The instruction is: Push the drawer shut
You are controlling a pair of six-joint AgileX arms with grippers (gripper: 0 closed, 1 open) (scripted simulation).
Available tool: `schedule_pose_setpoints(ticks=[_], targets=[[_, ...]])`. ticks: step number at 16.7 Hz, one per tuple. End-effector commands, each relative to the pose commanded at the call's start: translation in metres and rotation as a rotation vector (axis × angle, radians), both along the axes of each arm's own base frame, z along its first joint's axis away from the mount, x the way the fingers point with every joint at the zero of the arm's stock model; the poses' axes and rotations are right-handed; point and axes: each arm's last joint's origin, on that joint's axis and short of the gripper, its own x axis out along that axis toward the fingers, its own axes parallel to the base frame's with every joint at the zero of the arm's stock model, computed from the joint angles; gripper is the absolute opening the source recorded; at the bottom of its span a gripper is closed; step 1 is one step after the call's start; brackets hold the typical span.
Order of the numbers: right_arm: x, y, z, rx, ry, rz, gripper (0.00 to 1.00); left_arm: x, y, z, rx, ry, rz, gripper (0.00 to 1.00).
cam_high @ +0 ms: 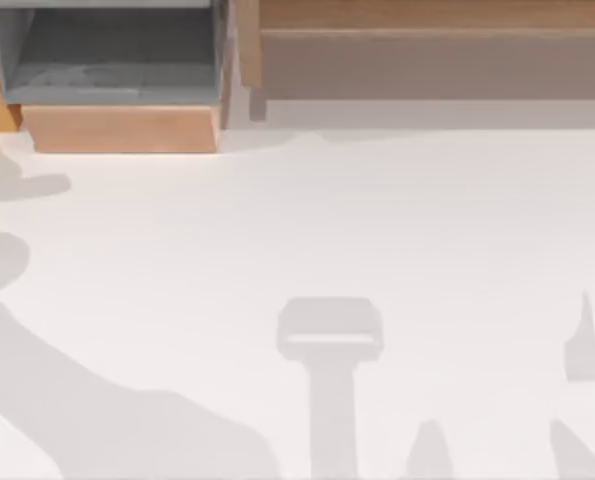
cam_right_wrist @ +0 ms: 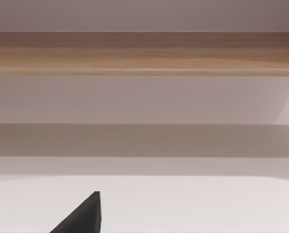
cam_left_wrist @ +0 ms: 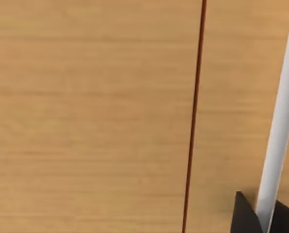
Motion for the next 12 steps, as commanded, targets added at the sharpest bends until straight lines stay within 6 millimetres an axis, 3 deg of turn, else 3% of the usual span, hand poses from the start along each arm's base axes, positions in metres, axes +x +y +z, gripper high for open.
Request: schedule_pose_setpoints(ticks=[12], targets=[[0.0,0.0,0.0,0.0,0.0,0.0,1.0,0.0,0.0,0.0,0.0,0.0,0.0,0.9]])
